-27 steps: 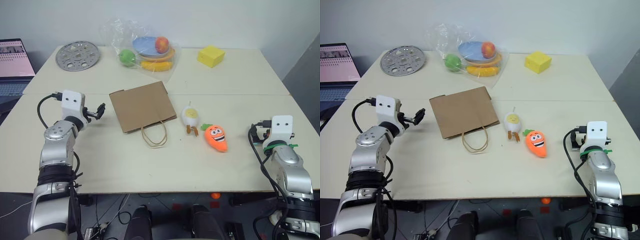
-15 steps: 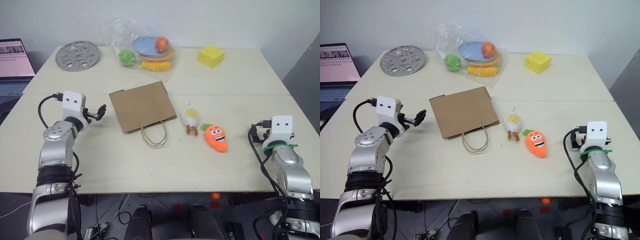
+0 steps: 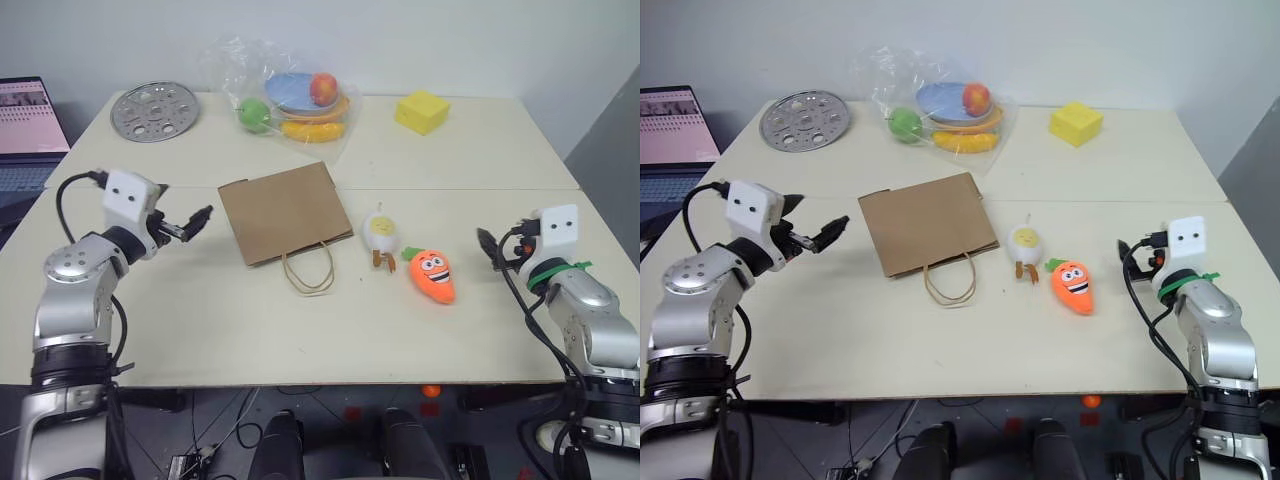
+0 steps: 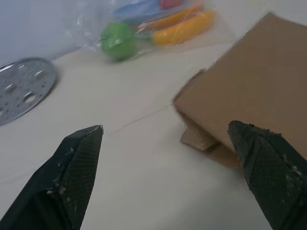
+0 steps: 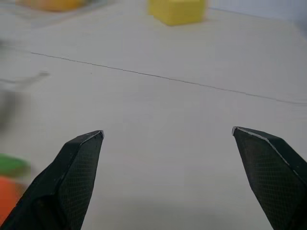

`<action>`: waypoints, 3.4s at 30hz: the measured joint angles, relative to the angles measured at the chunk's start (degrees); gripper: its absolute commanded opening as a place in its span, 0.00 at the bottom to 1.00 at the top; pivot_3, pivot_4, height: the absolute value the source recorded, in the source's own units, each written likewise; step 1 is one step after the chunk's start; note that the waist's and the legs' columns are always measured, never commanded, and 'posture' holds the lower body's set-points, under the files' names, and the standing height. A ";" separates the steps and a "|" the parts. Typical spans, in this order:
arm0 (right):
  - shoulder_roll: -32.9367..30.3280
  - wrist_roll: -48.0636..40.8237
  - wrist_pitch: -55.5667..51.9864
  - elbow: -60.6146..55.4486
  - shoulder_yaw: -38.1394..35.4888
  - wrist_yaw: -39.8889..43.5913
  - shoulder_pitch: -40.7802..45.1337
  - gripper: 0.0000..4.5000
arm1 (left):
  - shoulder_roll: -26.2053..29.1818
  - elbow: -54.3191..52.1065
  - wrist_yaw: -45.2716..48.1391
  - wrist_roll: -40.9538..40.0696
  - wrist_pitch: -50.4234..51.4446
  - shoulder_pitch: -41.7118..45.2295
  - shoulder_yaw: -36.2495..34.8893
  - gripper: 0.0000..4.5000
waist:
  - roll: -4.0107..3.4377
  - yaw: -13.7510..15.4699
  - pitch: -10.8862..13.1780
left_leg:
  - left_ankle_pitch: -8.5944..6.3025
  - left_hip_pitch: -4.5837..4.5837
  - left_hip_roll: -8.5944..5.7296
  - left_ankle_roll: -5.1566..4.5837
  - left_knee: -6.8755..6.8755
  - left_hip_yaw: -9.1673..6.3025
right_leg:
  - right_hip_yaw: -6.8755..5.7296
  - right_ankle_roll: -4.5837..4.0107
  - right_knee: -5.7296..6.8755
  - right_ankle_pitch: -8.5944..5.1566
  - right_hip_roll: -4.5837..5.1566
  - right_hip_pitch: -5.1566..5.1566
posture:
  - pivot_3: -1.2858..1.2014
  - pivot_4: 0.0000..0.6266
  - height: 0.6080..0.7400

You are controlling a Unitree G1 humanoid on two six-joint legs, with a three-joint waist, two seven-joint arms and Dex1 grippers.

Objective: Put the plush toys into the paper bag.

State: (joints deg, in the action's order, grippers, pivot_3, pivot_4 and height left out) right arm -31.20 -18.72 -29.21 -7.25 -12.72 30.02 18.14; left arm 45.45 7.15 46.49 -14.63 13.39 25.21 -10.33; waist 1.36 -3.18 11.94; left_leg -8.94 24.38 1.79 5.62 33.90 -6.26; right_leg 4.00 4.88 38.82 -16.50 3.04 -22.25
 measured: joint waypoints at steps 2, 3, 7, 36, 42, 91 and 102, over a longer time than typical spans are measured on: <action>-3.83 -3.64 -1.42 -4.81 1.82 6.85 -0.07 1.00 | 1.95 -6.71 5.04 -0.11 0.52 -0.16 4.10 0.99 | -0.01 0.31 0.00 | -0.01 0.01 0.00 0.00 -0.04 -0.01 | -0.02 0.00 -0.08 0.00 0.00 0.02 | 0.52 0.24 1.00; -5.16 -5.06 -1.95 -6.30 2.21 9.02 -0.23 1.00 | 2.11 -8.99 6.36 0.14 0.96 -0.17 5.83 0.99 | 0.00 0.40 0.00 | -0.01 0.00 0.00 -0.01 -0.04 -0.01 | -0.02 0.00 -0.12 0.00 0.00 0.03 | 0.52 0.24 1.00; -6.99 -10.11 -6.12 -11.26 2.72 13.20 -2.45 1.00 | 0.22 -15.88 8.42 2.72 3.01 0.03 15.13 0.99 | 0.01 0.43 0.00 | -0.01 0.01 0.00 -0.01 0.00 0.04 | 0.03 0.02 -0.13 -0.03 0.00 0.02 | 0.52 0.24 1.00; -7.21 -17.92 -14.98 -27.36 -0.27 3.19 -10.24 1.00 | -6.01 -15.30 19.83 9.87 2.76 2.24 30.40 0.30 | 0.01 0.52 0.00 | 0.00 0.06 0.00 -0.03 0.08 0.02 | 0.03 0.19 -0.13 -0.19 -0.01 0.00 | 0.52 0.24 1.00; -7.21 -17.86 -14.75 -27.09 0.04 2.54 -9.80 1.00 | -7.02 -13.40 18.65 9.10 5.55 2.76 29.31 0.01 | 0.01 0.48 0.00 | 0.00 0.06 0.00 -0.03 0.08 0.02 | 0.02 0.20 -0.11 -0.19 -0.01 0.00 | 0.52 0.24 1.00; -6.53 -16.20 -12.31 -24.29 0.67 0.97 -10.09 1.00 | -8.94 -4.42 26.87 2.63 14.10 7.95 30.28 0.41 | 0.01 0.52 0.00 | -0.01 0.06 0.00 -0.03 0.07 0.00 | 0.01 0.17 -0.07 -0.18 -0.01 -0.01 | 0.52 0.24 1.00; -6.53 -15.78 -11.97 -24.28 1.01 0.98 -9.49 1.00 | -8.90 -2.17 26.98 0.91 14.83 10.73 27.18 0.01 | 0.01 0.50 0.00 | -0.01 0.06 0.00 -0.03 0.08 -0.01 | 0.00 0.19 -0.05 -0.19 -0.01 -0.01 | 0.52 0.24 1.00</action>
State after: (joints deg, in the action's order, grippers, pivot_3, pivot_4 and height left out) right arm -37.72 -34.50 -41.18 -31.53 -11.72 31.00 8.65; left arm 36.55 4.98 73.47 -13.72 28.22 35.94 16.85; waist 1.37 -2.68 11.93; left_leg -8.95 24.43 1.79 5.58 33.98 -6.27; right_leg 4.00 5.07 38.76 -16.69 3.03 -22.26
